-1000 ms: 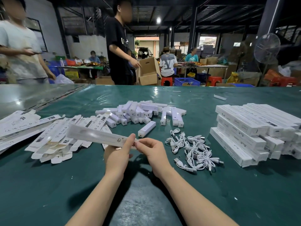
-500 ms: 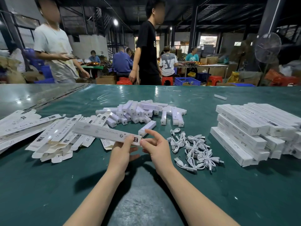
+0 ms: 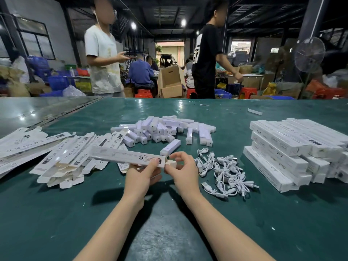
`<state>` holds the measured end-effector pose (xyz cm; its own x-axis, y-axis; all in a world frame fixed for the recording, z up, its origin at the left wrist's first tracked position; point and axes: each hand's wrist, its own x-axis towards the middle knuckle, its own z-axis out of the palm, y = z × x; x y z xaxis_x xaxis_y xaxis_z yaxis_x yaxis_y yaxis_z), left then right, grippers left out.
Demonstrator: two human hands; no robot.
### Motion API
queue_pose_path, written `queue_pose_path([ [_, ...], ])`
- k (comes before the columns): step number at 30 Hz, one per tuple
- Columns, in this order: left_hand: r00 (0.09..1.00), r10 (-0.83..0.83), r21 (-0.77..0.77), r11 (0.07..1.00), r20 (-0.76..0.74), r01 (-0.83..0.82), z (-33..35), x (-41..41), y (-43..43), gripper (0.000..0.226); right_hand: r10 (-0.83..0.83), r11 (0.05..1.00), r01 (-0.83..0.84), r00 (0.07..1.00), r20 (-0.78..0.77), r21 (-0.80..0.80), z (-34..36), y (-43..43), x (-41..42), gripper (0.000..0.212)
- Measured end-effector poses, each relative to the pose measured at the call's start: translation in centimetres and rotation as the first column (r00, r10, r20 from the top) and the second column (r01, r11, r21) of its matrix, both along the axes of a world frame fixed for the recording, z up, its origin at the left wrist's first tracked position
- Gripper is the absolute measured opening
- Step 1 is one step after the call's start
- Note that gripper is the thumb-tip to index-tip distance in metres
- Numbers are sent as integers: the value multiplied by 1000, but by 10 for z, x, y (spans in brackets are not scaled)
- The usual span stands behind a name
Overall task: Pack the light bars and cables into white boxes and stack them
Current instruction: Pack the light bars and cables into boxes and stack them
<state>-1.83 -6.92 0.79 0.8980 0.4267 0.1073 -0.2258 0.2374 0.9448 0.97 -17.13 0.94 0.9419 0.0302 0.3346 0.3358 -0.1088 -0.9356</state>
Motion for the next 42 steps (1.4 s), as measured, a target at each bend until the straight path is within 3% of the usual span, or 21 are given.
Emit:
queue_pose_path([
  [10,999,28,-1,1000,-26,-28,0,0,1,1,264,963,-252,949,-171,94,4,-5,2,26],
  [12,999,34,5,999,-20,-33,0,0,1,5,304,942,-271,938,-167,197,6,-4,1,23],
  [14,1000,-4,18,1000,-14,4,0,-1,-1,11,365,874,-258,908,-207,412,9,-2,3,18],
  [16,999,-43,45,998,-11,43,0,-2,-3,9,419,812,-246,877,-236,529,9,-2,5,15],
  [21,999,-39,-29,999,-12,38,2,-2,0,4,502,802,-358,838,-216,478,7,-4,2,19],
  [31,999,-38,-19,999,-28,38,1,1,2,4,472,762,-270,854,-220,589,4,-5,7,18],
  [38,994,110,36,993,-3,-110,0,1,0,16,433,838,-316,881,-190,445,3,-5,7,21],
  [42,980,196,-44,980,43,-194,3,1,-2,17,621,737,-495,765,-172,460,6,-8,4,29],
])
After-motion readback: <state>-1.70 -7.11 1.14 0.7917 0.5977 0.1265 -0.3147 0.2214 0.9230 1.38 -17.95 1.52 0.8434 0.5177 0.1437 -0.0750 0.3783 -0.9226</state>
